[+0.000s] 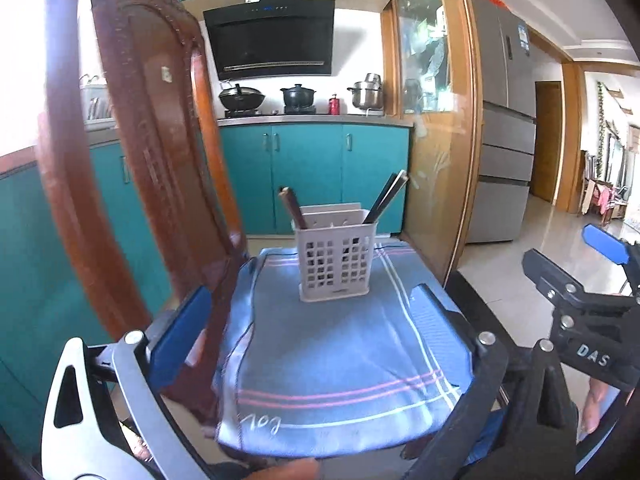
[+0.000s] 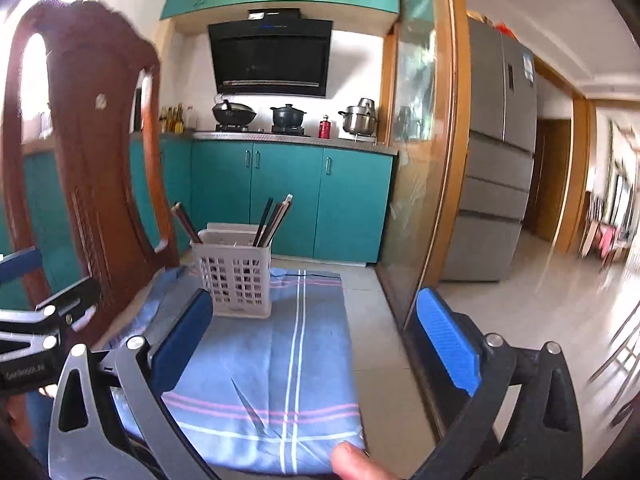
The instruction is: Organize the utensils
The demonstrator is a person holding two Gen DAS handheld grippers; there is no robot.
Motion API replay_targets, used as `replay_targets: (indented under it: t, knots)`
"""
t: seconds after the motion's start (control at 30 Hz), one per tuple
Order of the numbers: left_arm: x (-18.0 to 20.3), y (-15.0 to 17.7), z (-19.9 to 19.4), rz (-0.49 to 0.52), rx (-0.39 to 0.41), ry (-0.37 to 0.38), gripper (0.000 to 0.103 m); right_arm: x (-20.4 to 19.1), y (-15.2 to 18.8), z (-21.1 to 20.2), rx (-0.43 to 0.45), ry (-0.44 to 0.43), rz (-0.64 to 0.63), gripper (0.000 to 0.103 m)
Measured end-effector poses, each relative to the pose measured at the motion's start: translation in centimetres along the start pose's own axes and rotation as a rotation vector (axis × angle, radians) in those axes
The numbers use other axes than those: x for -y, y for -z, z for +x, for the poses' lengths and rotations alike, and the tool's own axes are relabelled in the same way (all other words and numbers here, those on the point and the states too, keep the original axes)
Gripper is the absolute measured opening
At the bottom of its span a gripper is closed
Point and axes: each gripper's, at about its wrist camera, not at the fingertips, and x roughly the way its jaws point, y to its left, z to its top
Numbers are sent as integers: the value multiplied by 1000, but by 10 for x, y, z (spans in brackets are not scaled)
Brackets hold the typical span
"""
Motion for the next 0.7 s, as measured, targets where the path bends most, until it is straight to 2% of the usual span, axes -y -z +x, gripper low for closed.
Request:
replay_targets:
  t: [0.33, 0.7]
  knots:
    - [-7, -2, -25, -1, 14, -3, 99, -8, 0, -26, 12, -47, -10, 100]
    - [-7, -7, -21, 10, 17, -5, 99, -5, 1, -28, 9, -66, 16, 100]
